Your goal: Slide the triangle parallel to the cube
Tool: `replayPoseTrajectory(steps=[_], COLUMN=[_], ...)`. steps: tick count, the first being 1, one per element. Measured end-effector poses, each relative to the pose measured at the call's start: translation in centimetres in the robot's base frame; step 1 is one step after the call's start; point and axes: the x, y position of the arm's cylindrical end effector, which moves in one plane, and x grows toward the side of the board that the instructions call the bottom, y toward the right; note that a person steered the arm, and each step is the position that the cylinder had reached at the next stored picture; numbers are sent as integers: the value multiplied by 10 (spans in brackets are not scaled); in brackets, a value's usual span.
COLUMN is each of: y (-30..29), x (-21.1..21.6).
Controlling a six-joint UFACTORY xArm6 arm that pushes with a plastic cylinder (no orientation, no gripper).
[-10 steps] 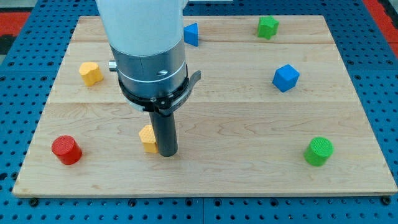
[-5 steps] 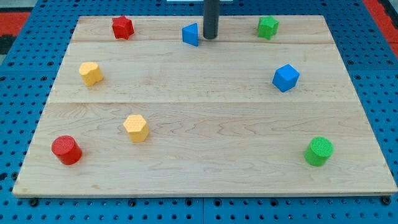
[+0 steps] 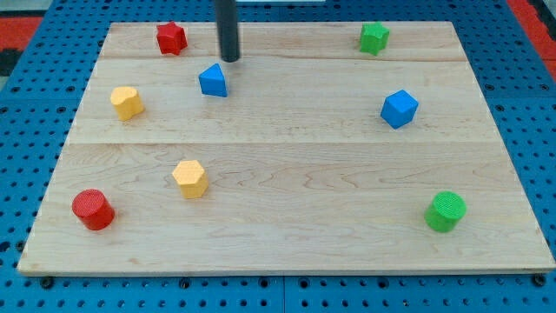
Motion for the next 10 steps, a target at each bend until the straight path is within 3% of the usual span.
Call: replayPoseTrajectory(steps=[1, 2, 3, 6, 7, 8, 9, 10], y=[-7, 45, 45, -50, -48, 34, 56, 52], x=[26, 48, 102, 72, 84, 95, 132, 89])
